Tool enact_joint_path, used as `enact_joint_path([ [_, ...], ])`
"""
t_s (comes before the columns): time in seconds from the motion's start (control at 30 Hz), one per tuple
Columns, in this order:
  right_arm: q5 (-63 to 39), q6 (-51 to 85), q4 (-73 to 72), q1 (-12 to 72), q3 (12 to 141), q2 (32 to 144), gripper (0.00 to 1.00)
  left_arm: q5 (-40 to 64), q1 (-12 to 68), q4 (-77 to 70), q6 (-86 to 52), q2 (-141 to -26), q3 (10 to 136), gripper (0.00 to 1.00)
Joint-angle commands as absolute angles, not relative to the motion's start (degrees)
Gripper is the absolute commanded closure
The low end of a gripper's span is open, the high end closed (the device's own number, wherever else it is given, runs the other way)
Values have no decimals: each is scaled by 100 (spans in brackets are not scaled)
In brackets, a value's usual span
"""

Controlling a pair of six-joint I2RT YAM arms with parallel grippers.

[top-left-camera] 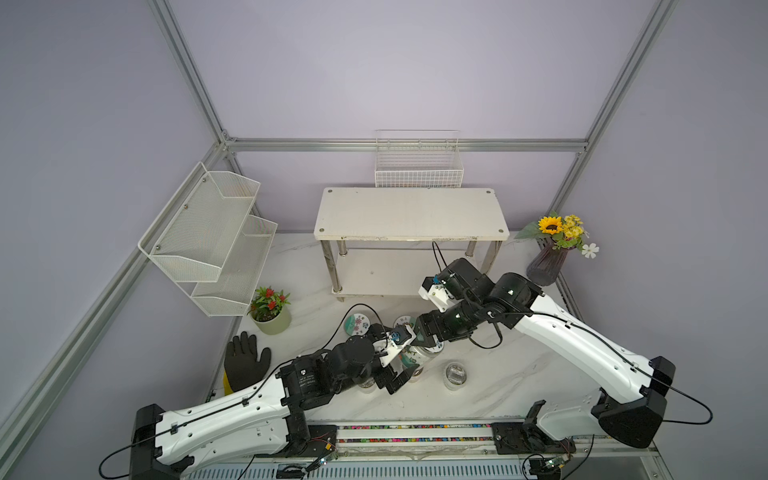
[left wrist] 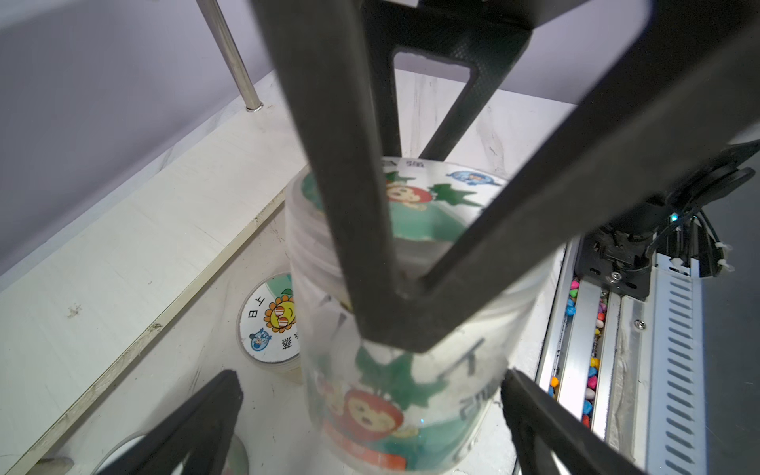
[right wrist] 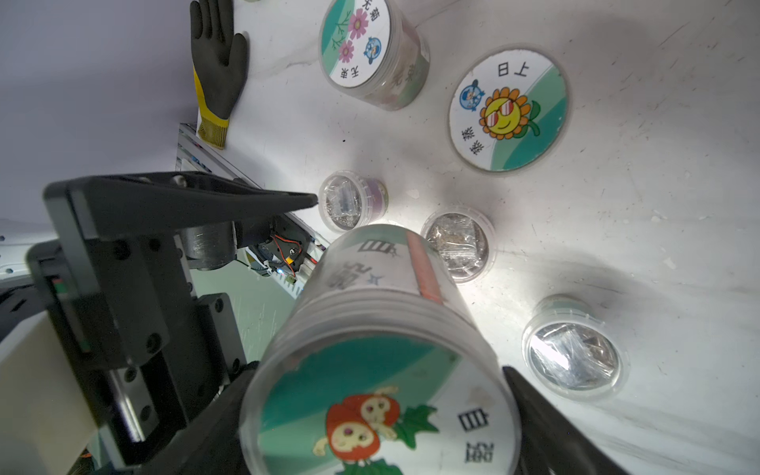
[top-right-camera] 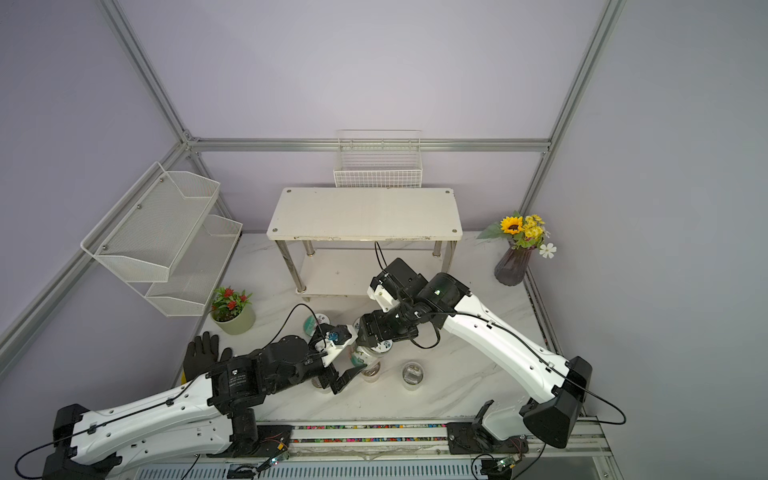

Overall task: Place the seed container on the shelf
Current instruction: Pick up the seed jar at the center of the board.

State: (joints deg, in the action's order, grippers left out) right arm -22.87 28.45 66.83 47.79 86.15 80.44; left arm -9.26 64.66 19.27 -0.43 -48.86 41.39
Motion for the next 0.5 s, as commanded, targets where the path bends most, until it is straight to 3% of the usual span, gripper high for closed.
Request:
enact_joint_path([
  [0.0, -2683, 2743, 6392, 4874, 8556, 7822, 38, -798, 6499, 1608, 129, -4824, 4199, 0],
  [0.47, -2962, 2716, 6144, 5018, 8324, 7708, 38, -621, 6495, 1388, 222, -4865, 4248, 0],
])
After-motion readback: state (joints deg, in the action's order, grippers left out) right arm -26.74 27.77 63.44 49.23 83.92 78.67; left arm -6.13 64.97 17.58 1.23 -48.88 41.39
